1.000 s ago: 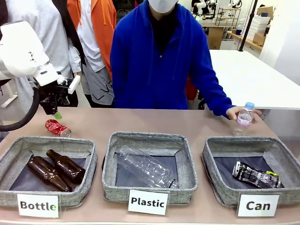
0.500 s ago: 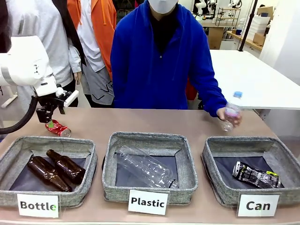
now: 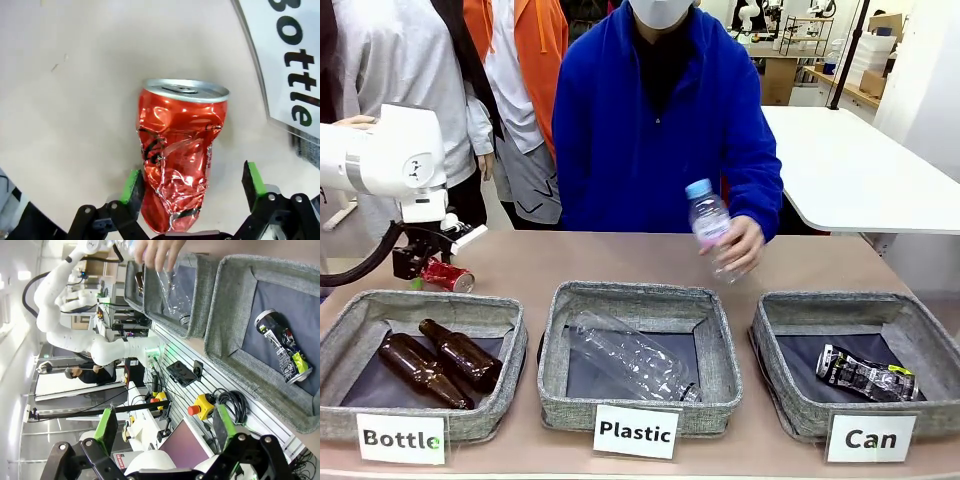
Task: Sort the can waste into the basket.
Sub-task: Pick up the can waste from the table and place it in the right Fabric basket.
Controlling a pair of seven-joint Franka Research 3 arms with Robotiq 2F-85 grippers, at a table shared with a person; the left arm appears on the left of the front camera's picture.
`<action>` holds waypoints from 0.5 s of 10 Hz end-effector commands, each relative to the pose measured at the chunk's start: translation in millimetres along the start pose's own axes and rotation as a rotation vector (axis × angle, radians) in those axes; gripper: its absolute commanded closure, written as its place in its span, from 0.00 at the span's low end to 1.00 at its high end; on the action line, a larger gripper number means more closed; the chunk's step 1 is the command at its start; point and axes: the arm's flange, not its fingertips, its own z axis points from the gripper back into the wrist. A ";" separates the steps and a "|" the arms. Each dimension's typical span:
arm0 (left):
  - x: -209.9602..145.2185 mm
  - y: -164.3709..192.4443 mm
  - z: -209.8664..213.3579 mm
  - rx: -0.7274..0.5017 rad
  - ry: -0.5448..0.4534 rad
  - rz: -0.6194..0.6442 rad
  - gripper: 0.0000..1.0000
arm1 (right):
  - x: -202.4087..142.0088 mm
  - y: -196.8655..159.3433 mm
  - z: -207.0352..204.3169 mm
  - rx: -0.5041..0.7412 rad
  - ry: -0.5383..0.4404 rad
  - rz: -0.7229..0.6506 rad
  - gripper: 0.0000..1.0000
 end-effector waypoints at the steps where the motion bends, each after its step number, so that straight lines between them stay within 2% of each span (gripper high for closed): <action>1: -1.6 8.0 4.0 -0.002 -0.004 -0.027 0.00 | -3.8 -1.1 2.0 -0.008 0.015 0.027 0.00; 3: -4.5 9.2 5.3 0.005 -0.016 -0.034 0.00 | -3.8 -1.1 2.0 -0.008 0.015 0.027 0.00; 4: -3.9 8.2 4.3 -0.006 -0.021 -0.044 0.60 | -3.8 -1.1 2.0 -0.008 0.015 0.027 0.00; 5: -3.8 8.7 4.4 -0.007 -0.021 -0.041 0.60 | -3.8 -1.1 2.0 -0.008 0.015 0.027 0.00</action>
